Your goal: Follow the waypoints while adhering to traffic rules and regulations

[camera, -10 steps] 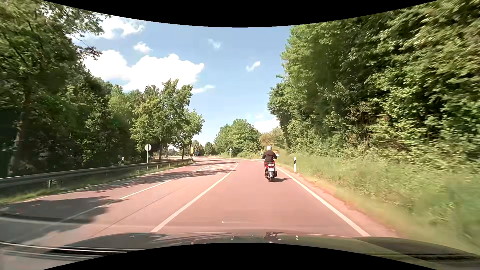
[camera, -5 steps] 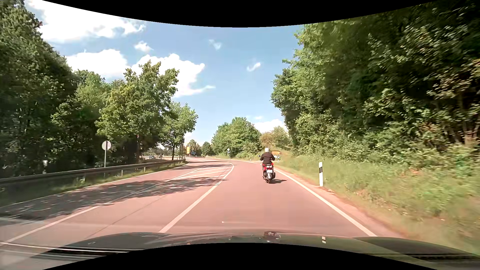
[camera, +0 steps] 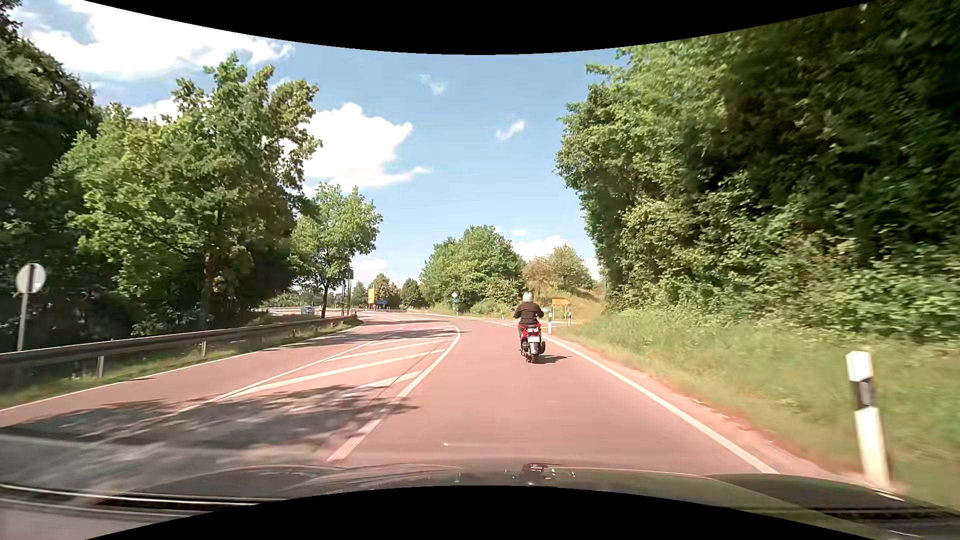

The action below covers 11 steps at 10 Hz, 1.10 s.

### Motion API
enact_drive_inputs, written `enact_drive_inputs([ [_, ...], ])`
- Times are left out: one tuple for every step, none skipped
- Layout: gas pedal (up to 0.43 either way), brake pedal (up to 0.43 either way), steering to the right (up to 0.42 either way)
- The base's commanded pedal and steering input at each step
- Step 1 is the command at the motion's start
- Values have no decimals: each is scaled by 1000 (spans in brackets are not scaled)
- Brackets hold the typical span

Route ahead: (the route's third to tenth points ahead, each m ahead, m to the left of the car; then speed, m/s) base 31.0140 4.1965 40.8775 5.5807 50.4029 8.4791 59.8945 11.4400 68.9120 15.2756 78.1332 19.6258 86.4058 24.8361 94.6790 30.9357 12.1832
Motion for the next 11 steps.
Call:
enact_drive_inputs([
  [209,12,-11],
  [209,12,-14],
  [209,12,-16],
  [209,12,-18],
  [209,6,-17],
  [209,12,-17],
  [209,12,-17],
  [209,12,-17],
  [220,12,-17],
  [220,12,-17],
  [228,6,-19],
])
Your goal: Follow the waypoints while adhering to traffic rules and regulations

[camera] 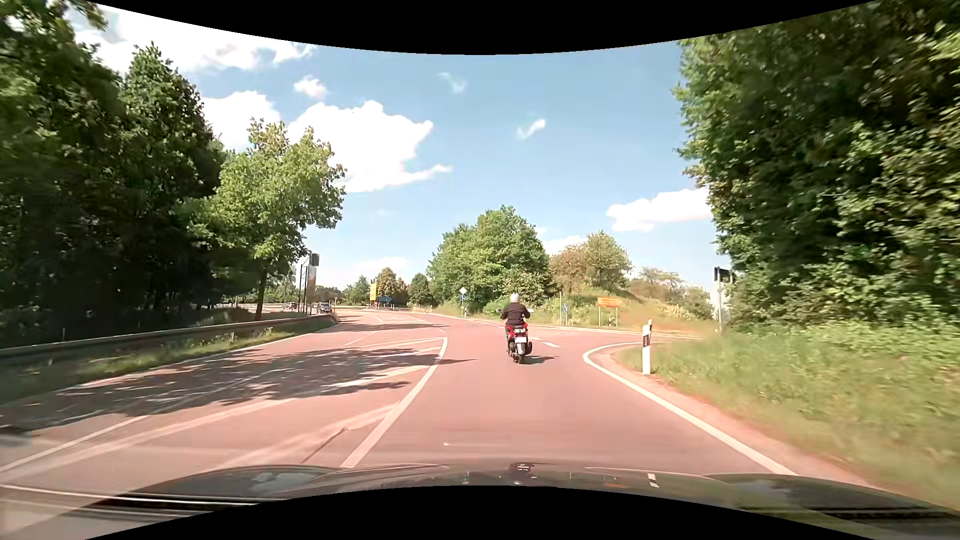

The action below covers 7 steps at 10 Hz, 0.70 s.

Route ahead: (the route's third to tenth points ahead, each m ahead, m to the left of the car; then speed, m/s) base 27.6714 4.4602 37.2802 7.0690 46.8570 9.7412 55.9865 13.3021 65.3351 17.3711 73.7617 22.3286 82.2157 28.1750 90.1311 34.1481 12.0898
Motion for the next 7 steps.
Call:
enact_drive_inputs([
  [228,12,-20],
  [228,6,-21],
  [228,12,-25],
  [228,12,-29],
  [228,12,-33],
  [228,12,-34],
  [228,6,-34],
])
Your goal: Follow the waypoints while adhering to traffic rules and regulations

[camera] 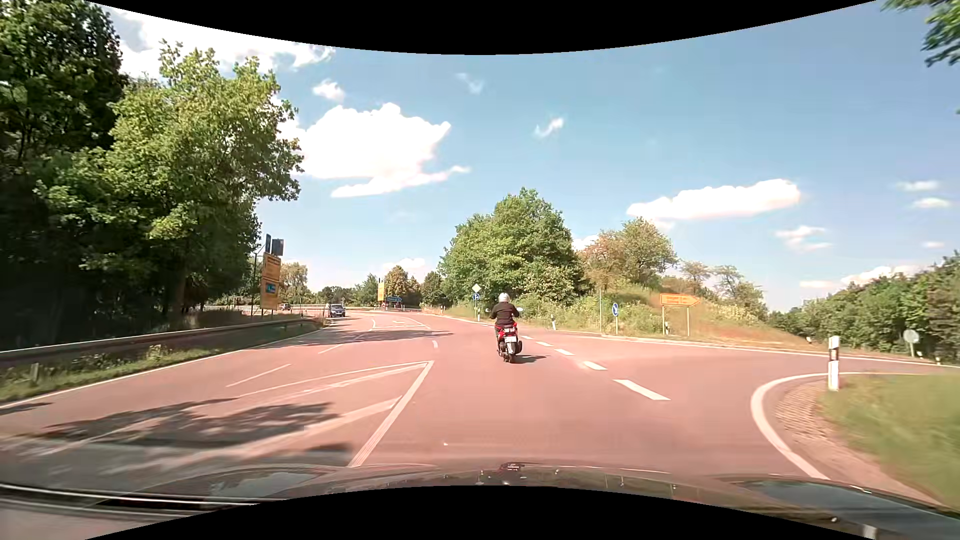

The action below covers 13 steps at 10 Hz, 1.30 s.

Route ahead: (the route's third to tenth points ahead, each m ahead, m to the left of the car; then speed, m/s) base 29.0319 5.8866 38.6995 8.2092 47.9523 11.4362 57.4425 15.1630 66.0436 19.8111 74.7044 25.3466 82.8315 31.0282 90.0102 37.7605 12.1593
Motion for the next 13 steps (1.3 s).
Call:
enact_drive_inputs([
  [228,12,-33],
  [228,12,-34],
  [228,6,-34],
  [228,12,-37],
  [228,12,-38],
  [228,12,-38],
  [228,12,-38],
  [228,12,-38],
  [228,12,-38],
  [228,6,-38],
  [228,12,-39],
  [228,12,-39],
  [228,12,-39],
])
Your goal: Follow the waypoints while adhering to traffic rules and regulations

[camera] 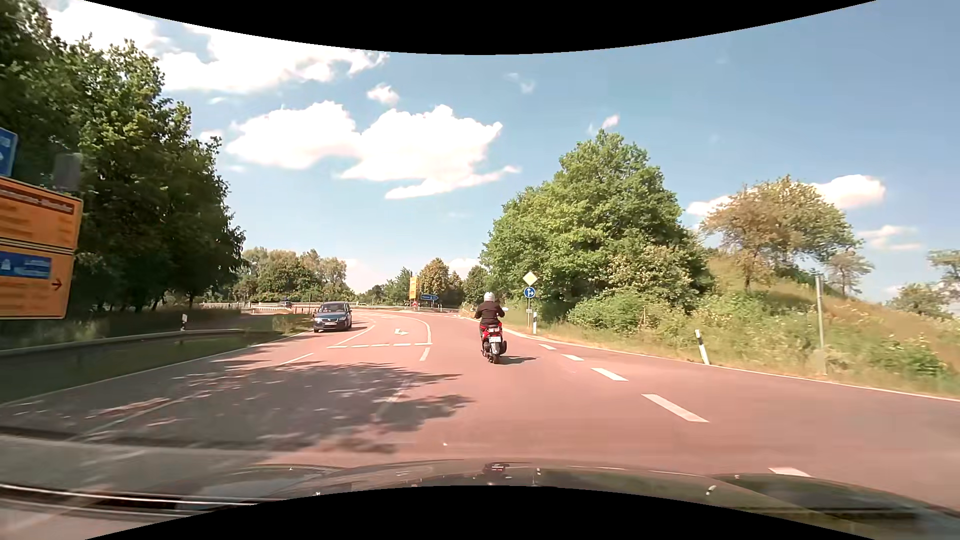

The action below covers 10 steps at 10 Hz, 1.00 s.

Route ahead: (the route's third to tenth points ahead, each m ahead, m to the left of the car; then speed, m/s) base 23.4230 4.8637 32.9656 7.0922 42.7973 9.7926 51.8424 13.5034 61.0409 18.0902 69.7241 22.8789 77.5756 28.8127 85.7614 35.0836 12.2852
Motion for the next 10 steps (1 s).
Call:
enact_drive_inputs([
  [228,12,-39],
  [240,12,-39],
  [240,12,-39],
  [240,6,-40],
  [240,12,-41],
  [228,12,-41],
  [220,12,-42],
  [197,12,-42],
  [189,12,-41],
  [177,6,-41],
])
